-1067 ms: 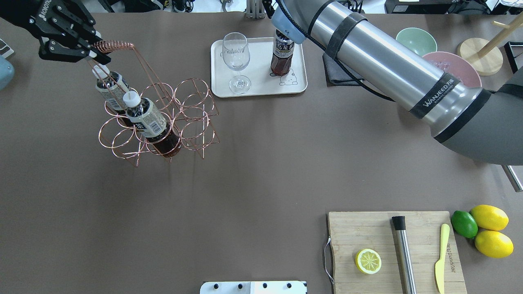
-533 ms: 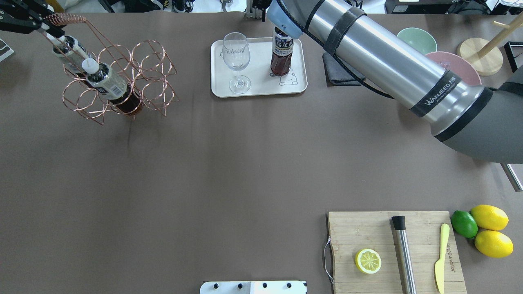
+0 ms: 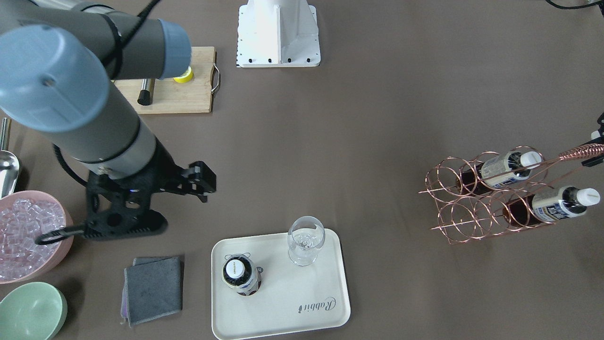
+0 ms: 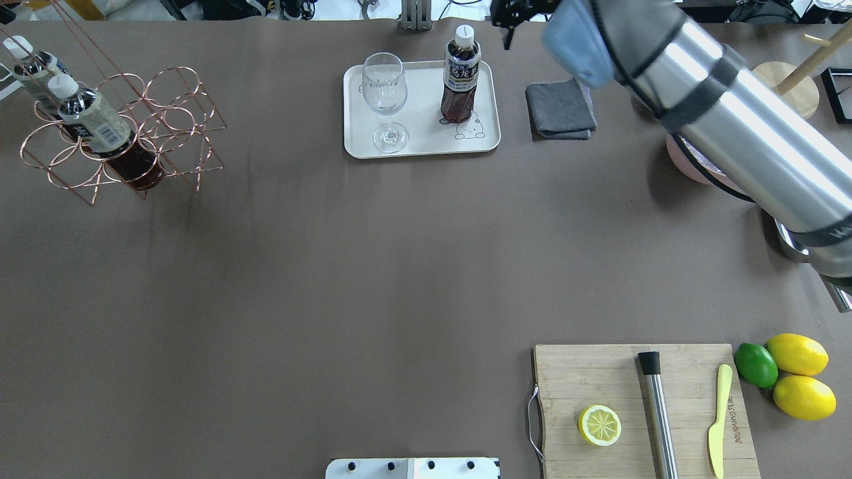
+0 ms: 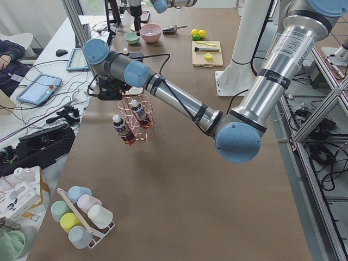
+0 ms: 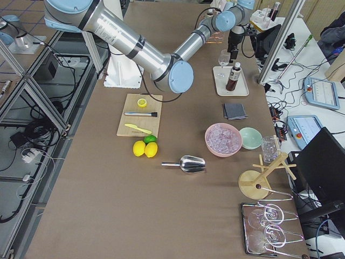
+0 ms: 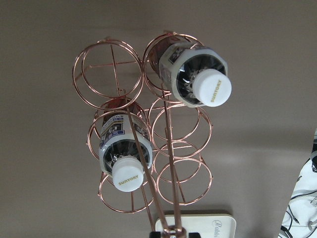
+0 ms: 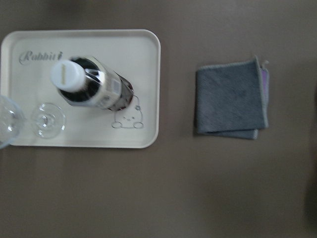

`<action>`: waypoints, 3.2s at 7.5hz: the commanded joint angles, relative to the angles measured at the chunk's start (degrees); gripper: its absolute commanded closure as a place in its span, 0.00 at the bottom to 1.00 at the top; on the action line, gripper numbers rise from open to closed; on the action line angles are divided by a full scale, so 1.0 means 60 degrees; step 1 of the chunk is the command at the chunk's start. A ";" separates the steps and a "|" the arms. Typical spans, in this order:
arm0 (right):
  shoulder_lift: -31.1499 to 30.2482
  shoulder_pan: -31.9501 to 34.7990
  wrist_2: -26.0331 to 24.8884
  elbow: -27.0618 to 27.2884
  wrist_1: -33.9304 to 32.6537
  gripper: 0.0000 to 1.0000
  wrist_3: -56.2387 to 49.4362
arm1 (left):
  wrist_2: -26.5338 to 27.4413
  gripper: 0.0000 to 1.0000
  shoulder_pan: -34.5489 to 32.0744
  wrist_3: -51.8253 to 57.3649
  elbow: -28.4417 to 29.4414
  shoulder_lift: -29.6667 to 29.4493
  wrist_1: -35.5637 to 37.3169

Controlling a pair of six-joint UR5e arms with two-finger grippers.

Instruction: Take tea from basket to plate

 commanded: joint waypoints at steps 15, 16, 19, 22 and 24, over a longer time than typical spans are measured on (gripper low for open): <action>-0.9406 0.6209 0.0045 0.1950 0.0233 0.00 -1.0537 | 0.1656 1.00 -0.0300 0.3774 0.5115 -0.2491 0.0569; -0.9421 0.6296 0.0074 0.1714 0.0584 0.00 -1.0537 | 0.1656 1.00 -0.0285 0.3774 0.5101 -0.2491 0.0569; -0.9421 0.6356 0.0089 0.1595 0.0748 0.00 -1.0537 | 0.1656 1.00 -0.0241 0.3759 0.5086 -0.2447 0.0555; -0.9450 0.6356 0.0075 0.1580 0.0748 0.00 -1.0537 | 0.1656 1.00 -0.0183 0.3745 0.5042 -0.2388 0.0540; -0.9494 0.6356 0.0089 0.1551 0.1010 0.00 -1.0537 | 0.1656 1.00 -0.0124 0.3744 0.5027 -0.2388 0.0540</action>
